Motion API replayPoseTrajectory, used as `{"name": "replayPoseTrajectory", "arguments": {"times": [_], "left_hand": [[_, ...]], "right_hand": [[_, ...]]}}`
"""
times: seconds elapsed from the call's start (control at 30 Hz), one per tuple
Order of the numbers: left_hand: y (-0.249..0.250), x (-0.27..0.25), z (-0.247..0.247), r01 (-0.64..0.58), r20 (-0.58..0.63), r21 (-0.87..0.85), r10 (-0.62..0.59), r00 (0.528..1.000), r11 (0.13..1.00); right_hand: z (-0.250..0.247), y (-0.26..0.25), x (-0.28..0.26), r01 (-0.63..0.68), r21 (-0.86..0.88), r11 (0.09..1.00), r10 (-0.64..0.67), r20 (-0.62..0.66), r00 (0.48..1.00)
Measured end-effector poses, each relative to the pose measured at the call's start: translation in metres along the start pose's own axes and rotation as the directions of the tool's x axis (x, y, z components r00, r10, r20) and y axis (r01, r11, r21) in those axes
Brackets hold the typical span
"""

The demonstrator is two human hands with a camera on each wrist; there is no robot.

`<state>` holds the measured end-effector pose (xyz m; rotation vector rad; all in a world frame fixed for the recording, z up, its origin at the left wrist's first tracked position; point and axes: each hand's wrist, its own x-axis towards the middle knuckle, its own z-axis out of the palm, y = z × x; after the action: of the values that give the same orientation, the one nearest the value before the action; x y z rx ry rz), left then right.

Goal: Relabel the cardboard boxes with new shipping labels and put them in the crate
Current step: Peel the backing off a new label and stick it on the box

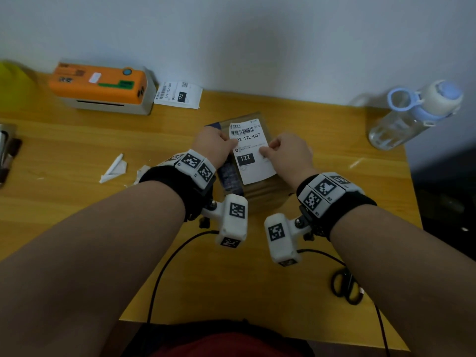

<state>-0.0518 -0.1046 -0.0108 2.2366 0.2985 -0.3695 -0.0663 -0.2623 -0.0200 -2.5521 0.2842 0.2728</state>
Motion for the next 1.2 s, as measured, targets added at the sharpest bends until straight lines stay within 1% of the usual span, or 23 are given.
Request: {"name": "replayPoseTrajectory", "arguments": {"times": [0.07, 0.2, 0.37, 0.53, 0.67, 0.8, 1.03, 1.2], "left_hand": [[-0.001, 0.002, -0.001, -0.009, 0.003, 0.058, 0.009, 1.0, 0.998], [-0.004, 0.005, -0.004, -0.006, -0.003, 0.1, 0.007, 1.0, 0.995], [-0.007, 0.007, -0.005, 0.012, -0.013, 0.099, -0.011, 1.0, 0.995], [-0.007, 0.007, -0.008, -0.016, 0.009, 0.118, 0.015, 1.0, 0.993], [-0.008, 0.008, -0.008, -0.02, 0.018, 0.1, 0.018, 1.0, 0.995], [-0.007, 0.008, -0.008, -0.04, 0.03, 0.142, 0.036, 0.999, 0.989], [-0.007, 0.008, -0.008, -0.045, 0.025, 0.164, 0.041, 0.999, 0.985], [-0.005, 0.008, -0.008, -0.042, 0.037, 0.18, 0.036, 0.999, 0.983]], "right_hand": [[0.001, -0.001, -0.001, 0.007, 0.011, 1.0, -0.007, -0.004, 1.0], [0.005, -0.005, 0.0, 0.009, 0.008, 1.0, -0.009, -0.021, 1.0], [0.008, -0.009, 0.003, -0.008, -0.002, 1.0, 0.008, -0.017, 1.0], [0.009, -0.01, 0.003, -0.017, -0.002, 1.0, 0.017, -0.002, 1.0], [0.007, -0.009, 0.001, -0.014, -0.01, 1.0, 0.014, 0.008, 1.0], [0.007, -0.009, 0.0, -0.011, 0.004, 1.0, 0.011, 0.005, 1.0], [0.008, -0.007, 0.003, 0.014, 0.018, 1.0, -0.014, -0.004, 1.0], [0.011, -0.008, 0.002, 0.034, -0.036, 0.999, -0.035, -0.017, 0.999]]}}
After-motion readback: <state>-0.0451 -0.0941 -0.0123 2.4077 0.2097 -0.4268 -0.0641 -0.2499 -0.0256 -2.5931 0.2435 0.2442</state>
